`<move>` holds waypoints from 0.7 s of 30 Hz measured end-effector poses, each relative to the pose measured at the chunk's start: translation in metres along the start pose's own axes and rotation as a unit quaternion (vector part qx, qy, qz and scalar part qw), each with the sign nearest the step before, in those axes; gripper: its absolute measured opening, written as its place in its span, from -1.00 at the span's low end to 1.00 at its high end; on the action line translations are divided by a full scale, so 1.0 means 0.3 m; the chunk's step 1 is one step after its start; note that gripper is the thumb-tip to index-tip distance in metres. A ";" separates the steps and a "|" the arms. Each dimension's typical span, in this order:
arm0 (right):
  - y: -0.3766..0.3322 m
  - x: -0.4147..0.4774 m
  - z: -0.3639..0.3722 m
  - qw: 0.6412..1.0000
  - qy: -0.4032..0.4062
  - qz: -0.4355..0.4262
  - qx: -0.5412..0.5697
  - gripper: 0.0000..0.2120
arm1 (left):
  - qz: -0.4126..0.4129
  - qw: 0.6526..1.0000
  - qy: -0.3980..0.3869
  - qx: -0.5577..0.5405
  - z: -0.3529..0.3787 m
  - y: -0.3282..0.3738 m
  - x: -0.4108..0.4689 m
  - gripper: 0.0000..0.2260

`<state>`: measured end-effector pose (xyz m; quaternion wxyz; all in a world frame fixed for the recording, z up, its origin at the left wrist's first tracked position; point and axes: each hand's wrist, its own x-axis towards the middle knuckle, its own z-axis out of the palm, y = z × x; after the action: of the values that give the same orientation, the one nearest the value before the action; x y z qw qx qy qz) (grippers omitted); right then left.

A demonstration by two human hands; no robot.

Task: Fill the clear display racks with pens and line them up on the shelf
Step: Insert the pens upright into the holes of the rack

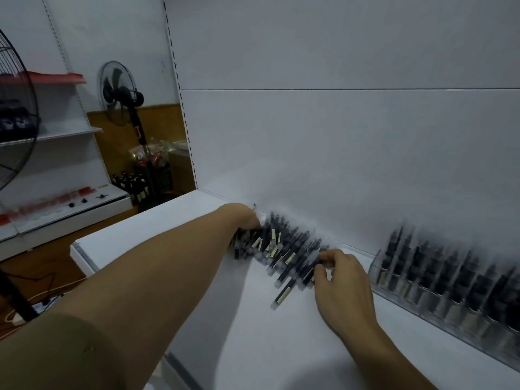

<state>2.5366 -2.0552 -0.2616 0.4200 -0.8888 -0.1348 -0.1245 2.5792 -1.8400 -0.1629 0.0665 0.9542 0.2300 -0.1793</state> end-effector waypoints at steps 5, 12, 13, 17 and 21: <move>0.003 0.007 0.002 1.000 -0.003 0.003 0.000 -0.84 | -0.027 0.999 -0.018 -0.035 -0.020 -0.042 0.005 -0.61; -0.001 0.009 -0.006 1.000 -0.011 0.014 0.009 -0.84 | -0.040 0.996 -0.053 -0.054 -0.054 -0.081 0.028 -0.77; -0.002 0.009 -0.008 1.000 -0.012 0.014 0.011 -0.84 | -0.035 0.997 -0.048 -0.046 -0.062 -0.080 0.015 -0.77; -0.007 0.007 -0.014 0.999 -0.015 0.021 0.021 -0.86 | -0.017 0.996 -0.008 -0.084 -0.080 -0.112 0.010 -0.77; -0.007 0.003 -0.020 0.999 -0.011 0.029 0.039 -0.84 | 0.030 0.984 0.018 -0.173 -0.078 -0.167 0.010 -0.76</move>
<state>2.5360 -2.0585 -0.2560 0.4559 -0.8767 -0.1186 -0.0972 2.5657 -1.7896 -0.1445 0.2315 0.9378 0.2301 -0.1180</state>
